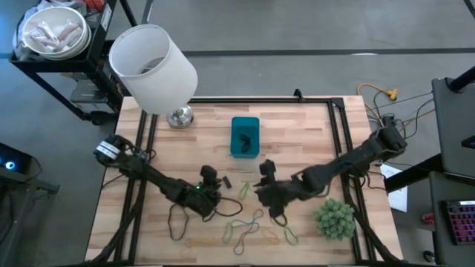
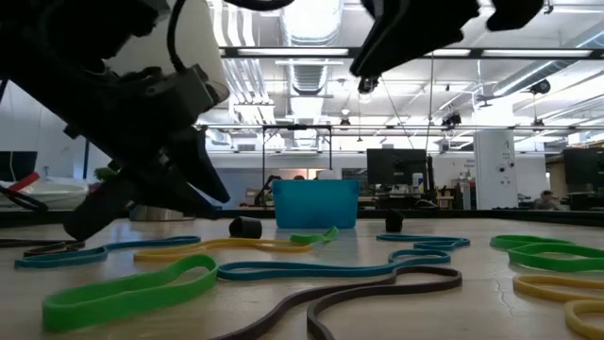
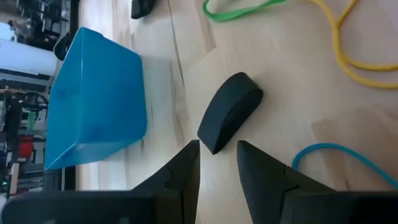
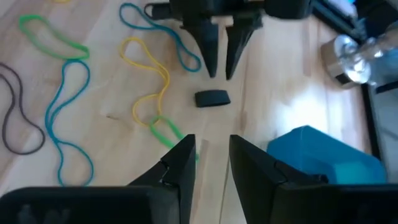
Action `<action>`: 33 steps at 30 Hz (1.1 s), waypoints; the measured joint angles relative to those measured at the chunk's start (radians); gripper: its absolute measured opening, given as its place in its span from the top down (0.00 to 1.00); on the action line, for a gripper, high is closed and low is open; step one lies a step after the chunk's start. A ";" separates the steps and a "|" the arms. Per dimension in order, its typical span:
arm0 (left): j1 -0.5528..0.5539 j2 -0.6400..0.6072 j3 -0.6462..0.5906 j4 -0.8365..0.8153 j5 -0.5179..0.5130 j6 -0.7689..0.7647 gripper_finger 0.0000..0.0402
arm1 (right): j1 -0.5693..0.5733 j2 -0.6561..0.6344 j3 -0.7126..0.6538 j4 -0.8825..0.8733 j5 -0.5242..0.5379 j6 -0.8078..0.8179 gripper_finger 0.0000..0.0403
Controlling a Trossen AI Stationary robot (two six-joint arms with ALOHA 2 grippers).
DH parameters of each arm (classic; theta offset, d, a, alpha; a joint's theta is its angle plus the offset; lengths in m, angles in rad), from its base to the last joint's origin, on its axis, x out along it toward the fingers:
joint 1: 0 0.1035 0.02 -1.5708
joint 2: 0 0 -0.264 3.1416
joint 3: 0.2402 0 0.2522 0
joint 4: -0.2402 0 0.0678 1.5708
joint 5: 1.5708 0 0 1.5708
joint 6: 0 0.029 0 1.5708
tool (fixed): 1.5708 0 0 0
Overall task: Pick and place rubber bands into bin
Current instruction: Put the black rubber band into the blue bin
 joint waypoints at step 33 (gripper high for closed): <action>0.096 0.036 0.011 0.127 0.108 0.086 0.99 | 0.128 -0.021 0.000 0.025 0.169 0.038 0.83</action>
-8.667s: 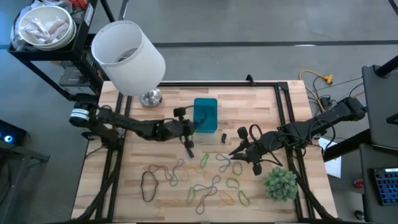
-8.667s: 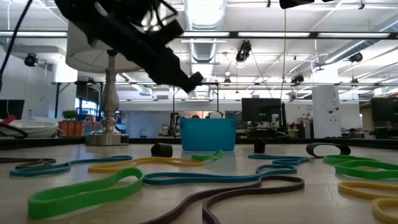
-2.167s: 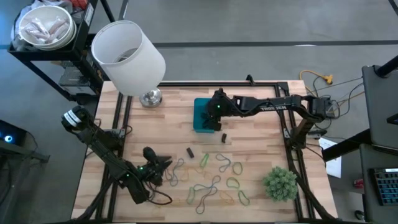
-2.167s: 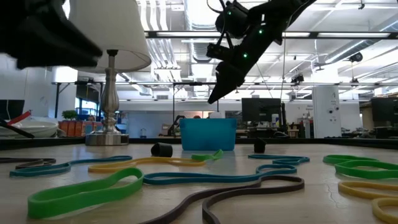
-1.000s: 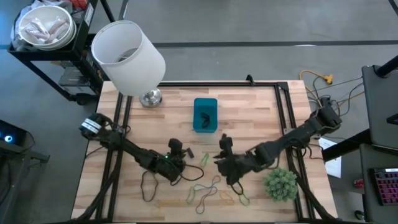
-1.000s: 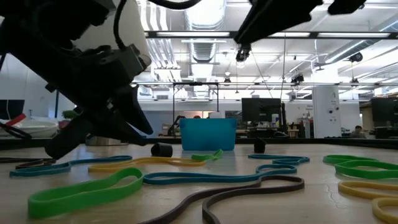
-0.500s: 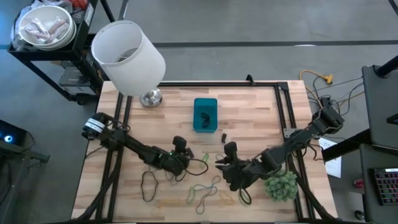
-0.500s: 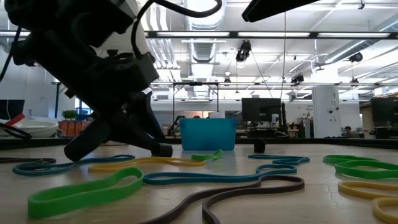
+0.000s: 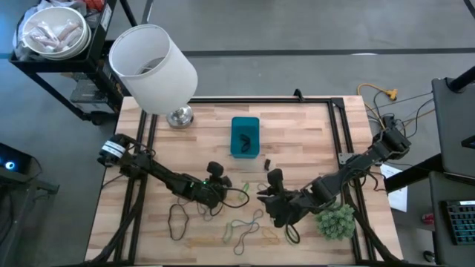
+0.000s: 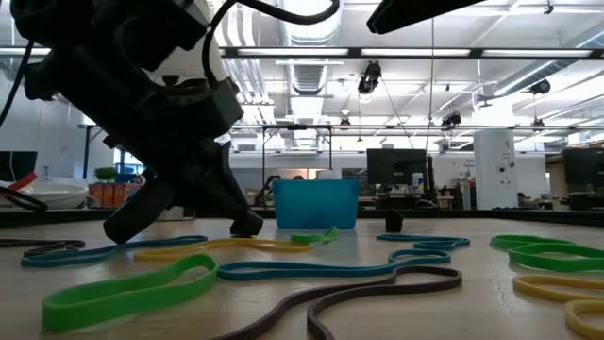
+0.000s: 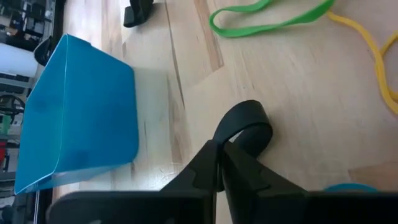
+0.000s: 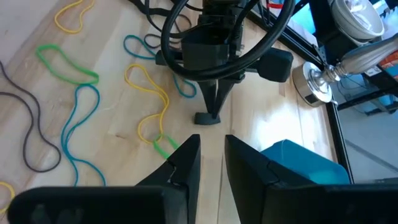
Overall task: Pick and place rubber bands into bin
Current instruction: Put the black rubber band into the blue bin
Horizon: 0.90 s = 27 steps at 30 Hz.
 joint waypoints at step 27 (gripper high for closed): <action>0.222 -0.255 0.124 0.001 -0.086 0.314 1.00 | 0.000 -0.005 0.000 -0.090 0.025 0.097 0.85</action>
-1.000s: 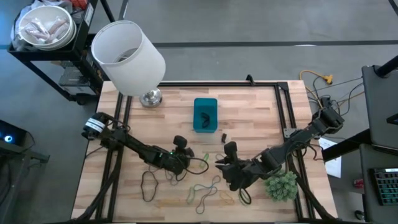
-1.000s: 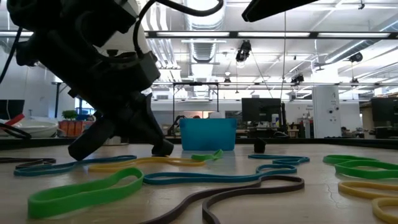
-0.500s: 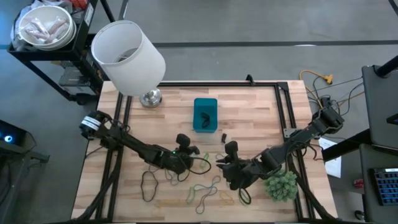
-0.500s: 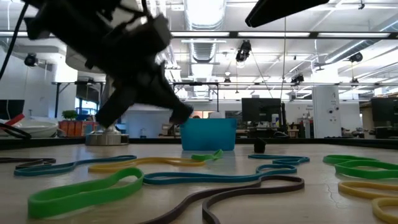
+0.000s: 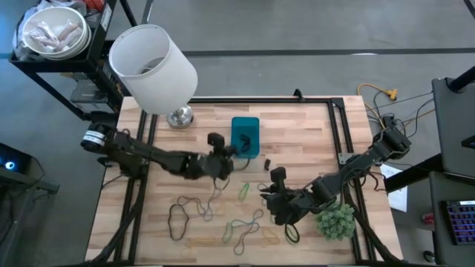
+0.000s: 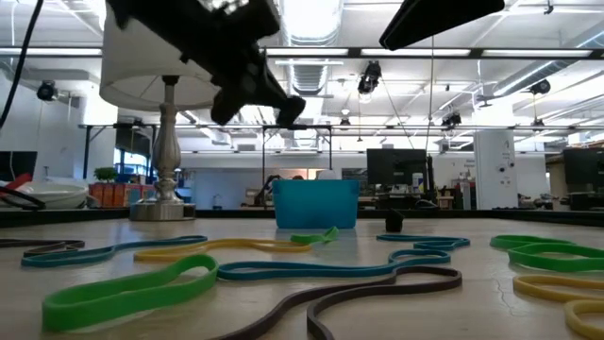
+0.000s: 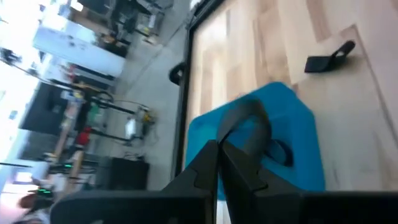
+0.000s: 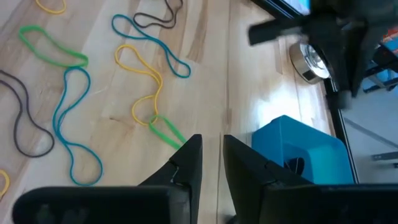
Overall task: Pick and place rubber bands into bin
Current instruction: Put the black rubber band into the blue bin
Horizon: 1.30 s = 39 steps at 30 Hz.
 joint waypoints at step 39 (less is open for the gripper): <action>0.317 0.246 0.085 0.183 0.360 -0.036 1.00 | 0.000 0.000 -0.017 0.000 -0.002 0.008 0.86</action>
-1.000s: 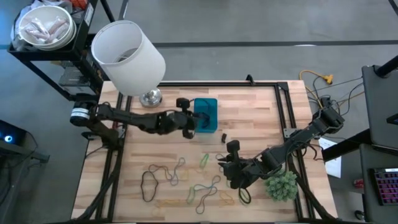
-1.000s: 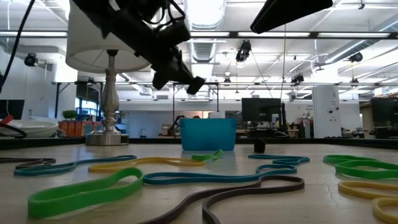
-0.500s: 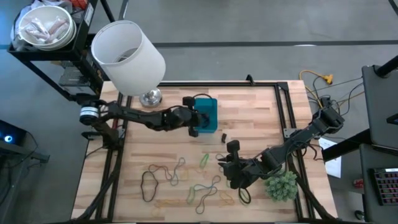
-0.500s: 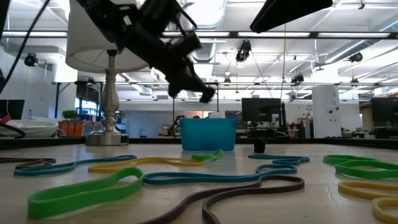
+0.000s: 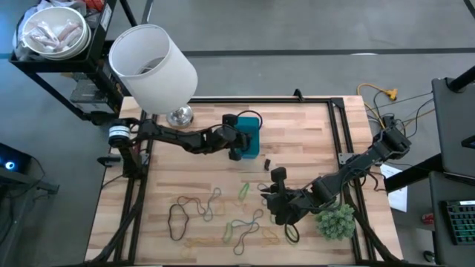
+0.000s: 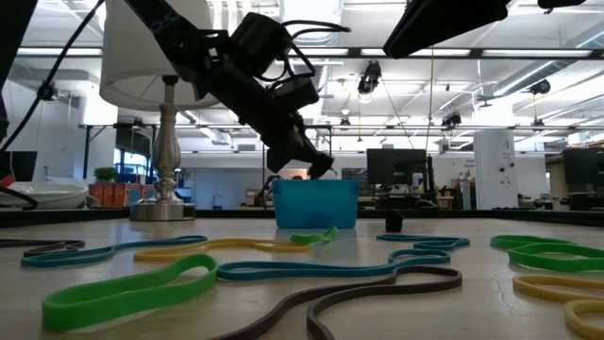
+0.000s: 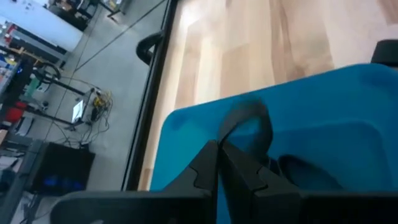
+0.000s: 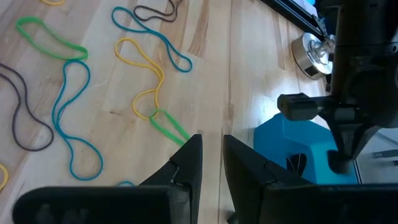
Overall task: Pick and place rubber bands into bin
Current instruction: Put the black rubber band into the blue bin
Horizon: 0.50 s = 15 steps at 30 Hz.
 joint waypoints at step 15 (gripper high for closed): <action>0.005 -0.005 -0.007 -0.012 -0.021 -0.026 0.91 | 0.000 0.000 0.000 0.002 0.000 0.000 0.86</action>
